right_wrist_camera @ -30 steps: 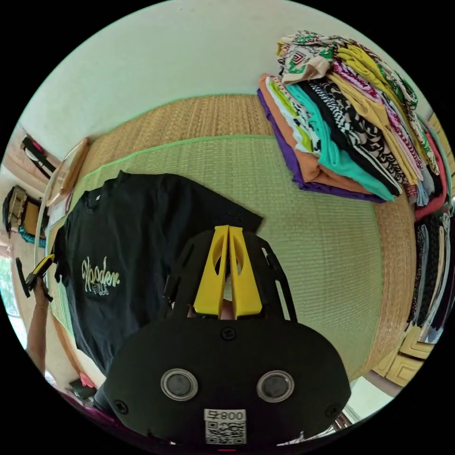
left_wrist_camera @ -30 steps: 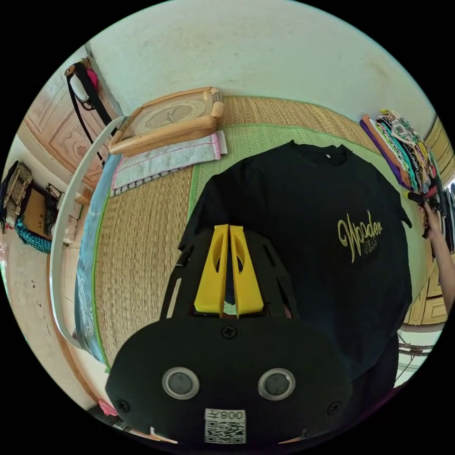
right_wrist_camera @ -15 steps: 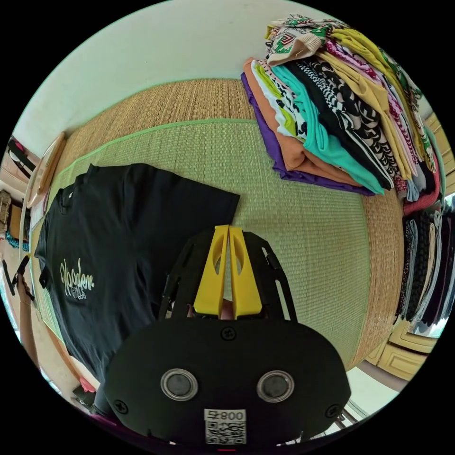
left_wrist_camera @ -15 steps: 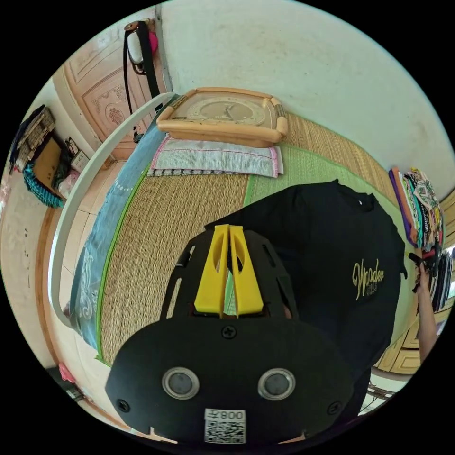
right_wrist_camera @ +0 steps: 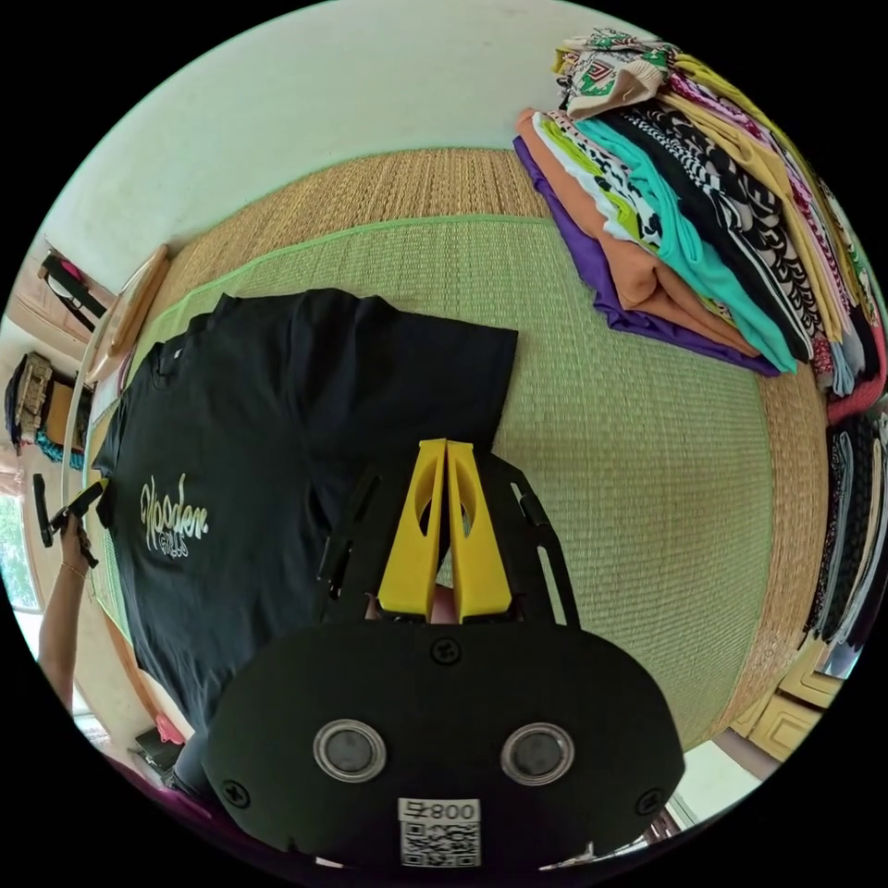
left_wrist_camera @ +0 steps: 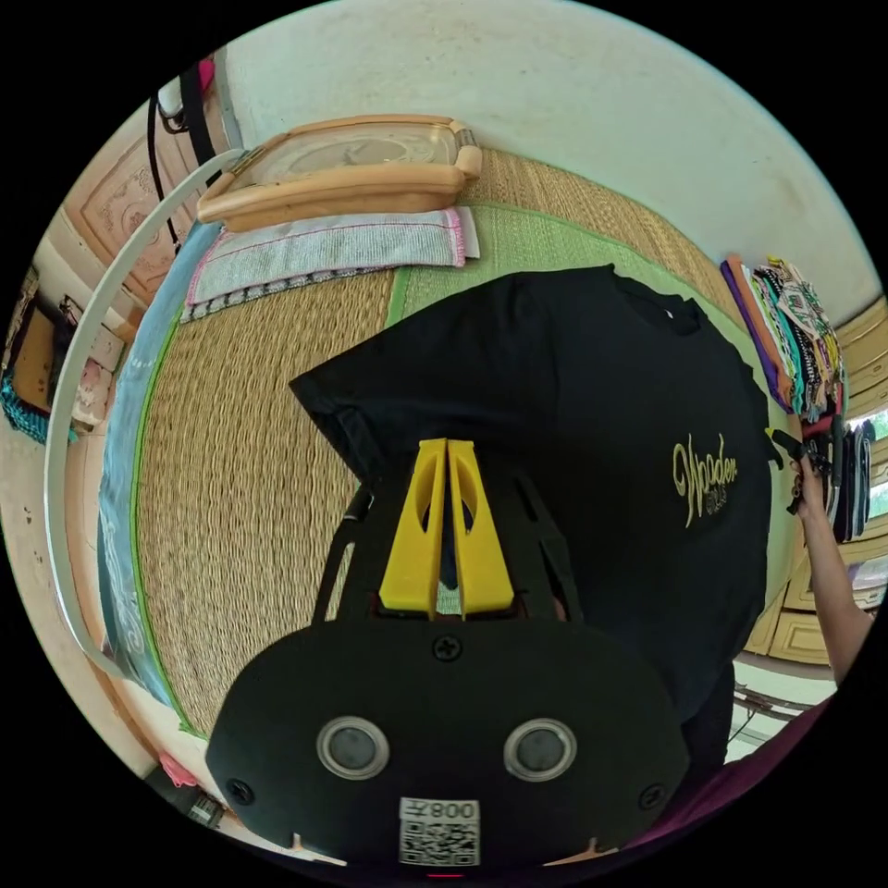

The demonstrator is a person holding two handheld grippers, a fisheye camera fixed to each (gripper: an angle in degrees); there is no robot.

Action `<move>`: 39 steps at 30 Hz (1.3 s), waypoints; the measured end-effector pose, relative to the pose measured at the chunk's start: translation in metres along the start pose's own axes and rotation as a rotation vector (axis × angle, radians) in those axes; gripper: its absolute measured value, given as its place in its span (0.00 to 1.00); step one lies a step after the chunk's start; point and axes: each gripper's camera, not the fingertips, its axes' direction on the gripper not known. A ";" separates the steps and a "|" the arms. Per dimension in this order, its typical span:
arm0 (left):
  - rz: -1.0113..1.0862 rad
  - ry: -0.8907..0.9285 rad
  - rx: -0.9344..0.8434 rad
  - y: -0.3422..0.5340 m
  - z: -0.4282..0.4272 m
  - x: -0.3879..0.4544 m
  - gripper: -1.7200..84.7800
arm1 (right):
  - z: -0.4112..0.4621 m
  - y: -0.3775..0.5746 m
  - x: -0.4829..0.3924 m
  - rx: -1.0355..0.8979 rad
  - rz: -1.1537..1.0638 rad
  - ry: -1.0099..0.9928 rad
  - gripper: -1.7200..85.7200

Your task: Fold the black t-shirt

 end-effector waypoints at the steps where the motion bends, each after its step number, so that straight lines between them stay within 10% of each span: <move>1: 0.001 -0.023 -0.002 -0.002 -0.003 -0.001 0.02 | -0.001 0.000 0.001 -0.004 0.006 -0.001 0.01; 22: 0.011 -0.003 0.035 0.037 -0.047 -0.025 0.03 | -0.033 0.030 -0.013 0.019 -0.012 -0.084 0.01; 39: -0.146 0.439 -0.139 0.295 -0.109 -0.080 0.11 | -0.124 0.263 0.052 -0.094 0.105 -0.270 0.08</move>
